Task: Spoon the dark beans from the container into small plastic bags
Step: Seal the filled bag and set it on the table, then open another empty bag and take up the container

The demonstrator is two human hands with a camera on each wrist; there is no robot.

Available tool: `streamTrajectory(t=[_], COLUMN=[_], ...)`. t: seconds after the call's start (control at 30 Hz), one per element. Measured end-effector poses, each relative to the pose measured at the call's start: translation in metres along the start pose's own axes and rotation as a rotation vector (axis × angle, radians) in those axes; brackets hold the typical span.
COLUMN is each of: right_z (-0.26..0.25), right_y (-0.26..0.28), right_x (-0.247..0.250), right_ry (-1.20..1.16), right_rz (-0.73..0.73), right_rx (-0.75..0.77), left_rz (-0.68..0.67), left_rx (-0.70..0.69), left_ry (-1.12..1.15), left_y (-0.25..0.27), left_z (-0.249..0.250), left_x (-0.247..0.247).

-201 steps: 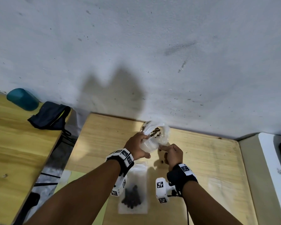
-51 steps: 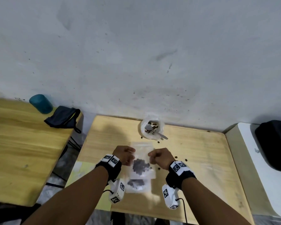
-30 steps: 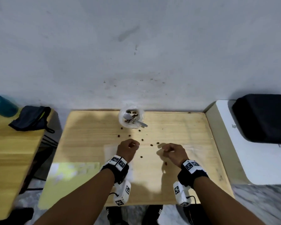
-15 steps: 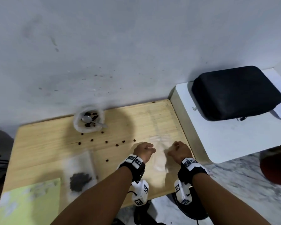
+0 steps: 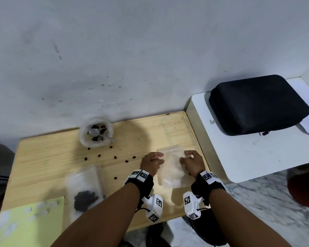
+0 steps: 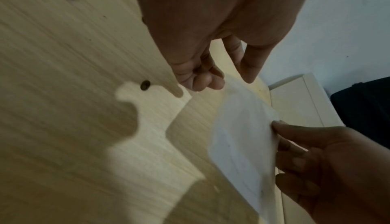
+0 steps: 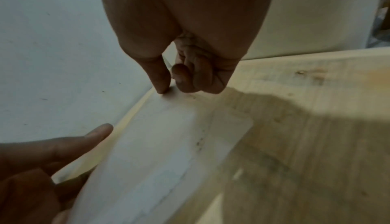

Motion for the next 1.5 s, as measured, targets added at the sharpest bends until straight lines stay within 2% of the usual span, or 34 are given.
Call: streamTrajectory(t=[0.2,0.3,0.4,0.5,0.57,0.7,0.77,0.9,0.97,1.1,1.17,1.37,1.5], right_z=[-0.044,-0.068,-0.097,-0.134,-0.156,-0.180,-0.189,-0.196,-0.198,-0.201,-0.201,-0.202,-0.205], right_y=[0.026,0.043,0.059,0.078,0.089,0.113,0.127,0.143,0.152,0.166,0.169,0.175,0.173], right_x=[-0.029,-0.058,-0.085,-0.108,-0.129,-0.168,-0.183,-0.202,-0.214,-0.233,-0.237,-0.233,-0.228], right_ry=[-0.057,-0.016,0.129,0.219,0.332,0.649,0.642,0.405,0.305,0.215,0.195,0.122,0.137], right_rz=[-0.135,-0.226,-0.194,-0.154,-0.244,-0.467,-0.506,-0.496,-0.482,-0.523,-0.552,-0.615,-0.578], right_rx=[0.116,0.164,0.339,0.524,0.570,0.531,0.478,0.360,0.320,0.295,0.275,0.207,0.215], left_rz=[0.056,0.104,0.143,0.114,0.077,0.072,0.155,0.582,0.644,0.370,0.286,0.187,0.122], left_rx=[-0.083,-0.195,-0.289,-0.356,-0.420,-0.472,-0.477,-0.537,-0.510,-0.313,-0.281,-0.328,-0.332], left_ry=[0.135,0.107,-0.032,-0.192,-0.305,-0.392,-0.404,-0.442,-0.347,-0.217,-0.140,-0.117,-0.137], left_y=[0.007,0.016,0.022,0.031,0.042,0.059,0.065,0.077,0.083,0.081,0.079,0.081,0.083], left_z=[0.018,0.034,0.047,0.058,0.066,0.075,0.076,0.078,0.082,0.089,0.090,0.100,0.103], left_x=[0.042,0.074,0.109,0.145,0.169,0.209,0.231,0.267,0.276,0.270,0.268,0.271,0.267])
Point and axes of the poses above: each hand's wrist, its own y-axis away from the middle knuckle, its own x-axis out of the back of the hand, z = x × y, the point moved 4 cm from there along -y, towards the middle knuckle, and after that the axes turned 4 degrees about -y, right-handed, at the moved point
